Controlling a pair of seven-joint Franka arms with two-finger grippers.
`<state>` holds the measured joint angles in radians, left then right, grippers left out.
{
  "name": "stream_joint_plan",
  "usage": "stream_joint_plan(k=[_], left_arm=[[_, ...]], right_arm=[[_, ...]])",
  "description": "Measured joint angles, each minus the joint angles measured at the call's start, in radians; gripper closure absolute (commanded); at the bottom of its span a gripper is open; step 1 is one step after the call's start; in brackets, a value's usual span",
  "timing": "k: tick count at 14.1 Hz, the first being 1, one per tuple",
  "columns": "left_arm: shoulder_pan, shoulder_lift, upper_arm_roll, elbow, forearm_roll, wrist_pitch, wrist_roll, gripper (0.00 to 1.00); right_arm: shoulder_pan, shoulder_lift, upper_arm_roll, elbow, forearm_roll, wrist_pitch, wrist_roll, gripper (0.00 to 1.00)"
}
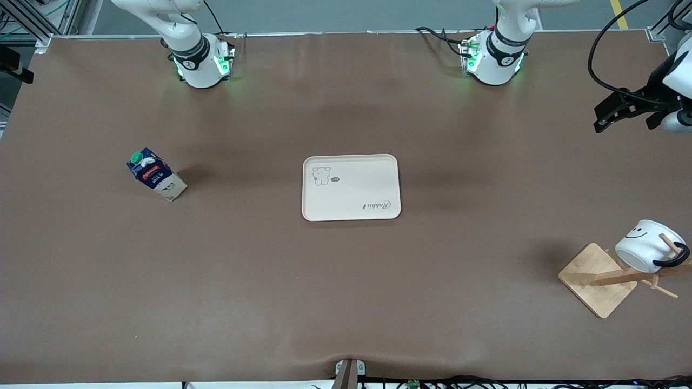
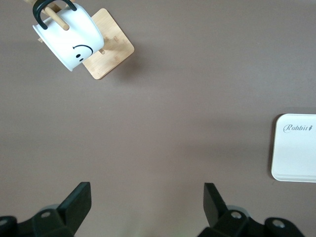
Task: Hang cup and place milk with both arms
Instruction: 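Open the right gripper and withdraw it from the carton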
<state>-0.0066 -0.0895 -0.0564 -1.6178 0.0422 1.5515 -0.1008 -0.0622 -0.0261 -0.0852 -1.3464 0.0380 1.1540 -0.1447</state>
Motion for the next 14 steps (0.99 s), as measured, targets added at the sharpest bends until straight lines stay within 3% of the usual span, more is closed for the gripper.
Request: stream_joint_plan(k=[5,10,14], left_arm=[[0.000,0.000,0.000,0.000,0.000,0.000,0.000,0.00],[0.003,0.000,0.001,0.007,0.000,0.002,0.000,0.00],[0.018,0.000,0.002,0.013,0.000,0.002,0.000,0.00]], right_arm=[[-0.007,-0.001,0.009,-0.021,-0.003,0.010,0.018,0.00],[-0.008,-0.031,0.099,-0.049,-0.042,0.031,0.034,0.00],[-0.027,-0.058,0.101,-0.089,-0.045,0.065,0.036,0.00]])
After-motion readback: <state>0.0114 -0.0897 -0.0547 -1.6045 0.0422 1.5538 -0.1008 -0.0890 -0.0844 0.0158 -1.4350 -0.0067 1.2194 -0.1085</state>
